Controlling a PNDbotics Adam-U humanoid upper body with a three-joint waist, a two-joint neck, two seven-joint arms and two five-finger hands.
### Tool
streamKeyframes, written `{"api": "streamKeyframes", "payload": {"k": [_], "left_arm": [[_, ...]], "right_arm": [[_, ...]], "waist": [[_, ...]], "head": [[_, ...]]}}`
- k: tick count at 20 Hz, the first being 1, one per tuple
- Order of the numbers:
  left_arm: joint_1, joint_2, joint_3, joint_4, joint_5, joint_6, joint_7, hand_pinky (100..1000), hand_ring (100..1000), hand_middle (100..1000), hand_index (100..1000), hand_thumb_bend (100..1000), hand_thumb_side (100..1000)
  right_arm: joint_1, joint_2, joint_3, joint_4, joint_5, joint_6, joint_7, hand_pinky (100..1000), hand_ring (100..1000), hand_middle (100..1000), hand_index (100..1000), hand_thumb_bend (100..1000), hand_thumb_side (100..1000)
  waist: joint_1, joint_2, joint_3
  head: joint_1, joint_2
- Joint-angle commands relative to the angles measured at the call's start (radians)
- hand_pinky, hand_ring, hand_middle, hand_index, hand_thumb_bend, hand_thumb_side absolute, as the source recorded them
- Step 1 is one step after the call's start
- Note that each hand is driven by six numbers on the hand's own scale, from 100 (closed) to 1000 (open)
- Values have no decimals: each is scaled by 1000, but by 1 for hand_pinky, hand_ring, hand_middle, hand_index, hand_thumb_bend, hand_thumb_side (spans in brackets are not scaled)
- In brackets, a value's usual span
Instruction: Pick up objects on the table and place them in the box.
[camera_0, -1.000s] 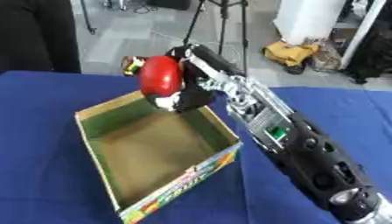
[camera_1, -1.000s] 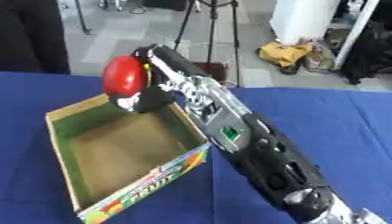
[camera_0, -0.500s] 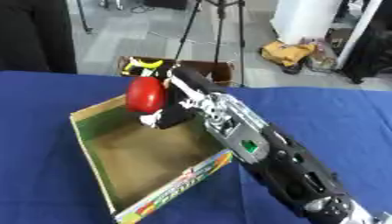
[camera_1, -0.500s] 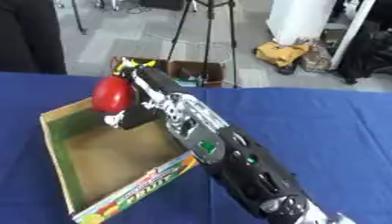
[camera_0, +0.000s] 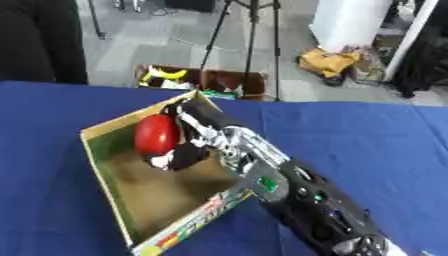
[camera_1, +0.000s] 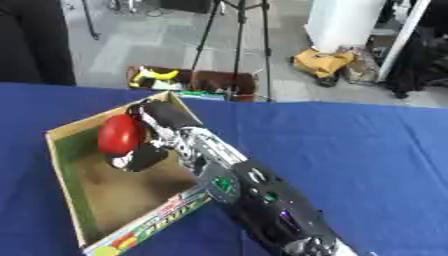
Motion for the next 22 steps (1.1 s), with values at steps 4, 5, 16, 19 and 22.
{"api": "streamKeyframes", "payload": {"k": [4,5,16,19,22], "left_arm": [[-11,6,3,-20,7,2,-3,309,594,626,677,100,888],[-11,6,3,-21,7,2,-2,309,594,626,677,100,888],[-9,4,3,-20,6,3,-3,311,594,626,677,100,890],[-8,4,4,-20,6,3,-4,311,594,626,677,100,890],[-7,5,4,-19,5,4,-3,312,594,627,678,100,889]], "right_arm": [[-8,-3,12,22,71,-36,45,407,460,582,624,100,382],[-7,-2,13,24,79,-39,53,421,476,603,643,100,391],[-2,-7,12,-4,148,-141,301,850,852,932,908,770,750],[-7,-13,0,-42,128,-136,320,880,870,945,933,841,781],[-12,-25,-12,-90,112,-110,318,911,895,970,946,873,796]], "waist": [[3,-20,-2],[3,-20,-2],[2,-22,1],[2,-24,2],[3,-28,1]], "head": [[-7,-15],[-7,-15],[-16,-17],[-20,-16],[-25,-13]]}}
